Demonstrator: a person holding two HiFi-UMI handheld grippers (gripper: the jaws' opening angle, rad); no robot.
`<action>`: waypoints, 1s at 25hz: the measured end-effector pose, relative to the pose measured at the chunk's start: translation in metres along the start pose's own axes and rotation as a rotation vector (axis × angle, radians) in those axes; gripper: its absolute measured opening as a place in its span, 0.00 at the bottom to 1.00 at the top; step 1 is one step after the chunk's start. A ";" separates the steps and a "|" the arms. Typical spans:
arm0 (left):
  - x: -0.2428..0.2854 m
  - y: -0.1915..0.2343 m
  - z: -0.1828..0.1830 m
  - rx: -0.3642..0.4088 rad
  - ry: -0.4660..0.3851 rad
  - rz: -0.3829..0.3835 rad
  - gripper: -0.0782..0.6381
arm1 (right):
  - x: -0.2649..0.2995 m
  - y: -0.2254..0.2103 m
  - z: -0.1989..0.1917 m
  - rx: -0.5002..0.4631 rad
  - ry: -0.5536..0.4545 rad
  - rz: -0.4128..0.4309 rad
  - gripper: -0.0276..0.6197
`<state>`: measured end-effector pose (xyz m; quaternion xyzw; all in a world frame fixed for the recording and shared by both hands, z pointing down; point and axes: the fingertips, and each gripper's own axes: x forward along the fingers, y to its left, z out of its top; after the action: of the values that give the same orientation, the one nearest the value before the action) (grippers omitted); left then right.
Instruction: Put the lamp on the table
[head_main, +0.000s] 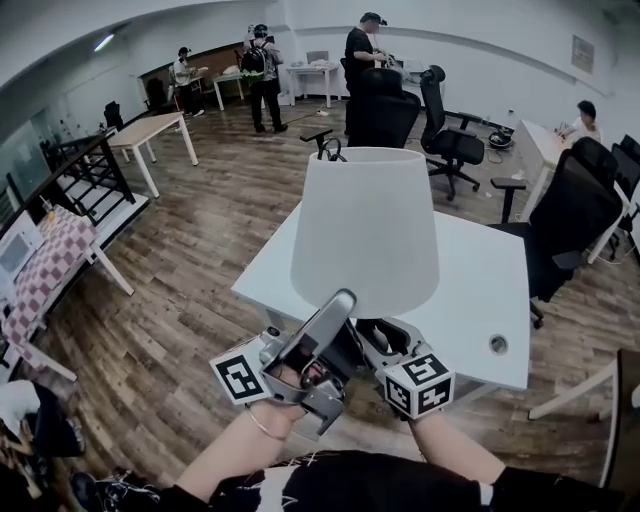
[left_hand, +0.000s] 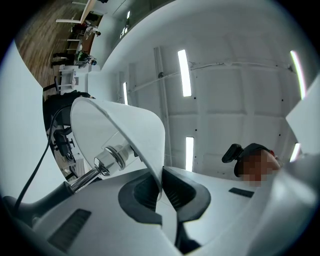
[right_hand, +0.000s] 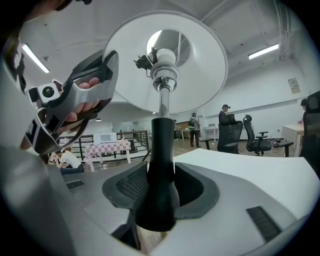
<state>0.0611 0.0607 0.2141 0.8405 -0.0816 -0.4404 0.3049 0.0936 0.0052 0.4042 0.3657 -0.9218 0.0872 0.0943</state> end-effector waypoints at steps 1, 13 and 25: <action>0.001 0.004 0.003 0.006 -0.007 0.003 0.12 | 0.004 -0.003 0.001 -0.003 -0.001 0.008 0.32; 0.009 0.047 0.044 0.040 -0.025 0.032 0.12 | 0.062 -0.024 0.014 0.000 0.007 0.056 0.32; 0.011 0.108 0.123 0.001 0.017 0.023 0.12 | 0.153 -0.046 0.037 0.037 -0.011 0.004 0.32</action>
<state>-0.0155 -0.0846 0.2168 0.8434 -0.0889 -0.4296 0.3102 0.0114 -0.1368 0.4092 0.3661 -0.9213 0.1024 0.0820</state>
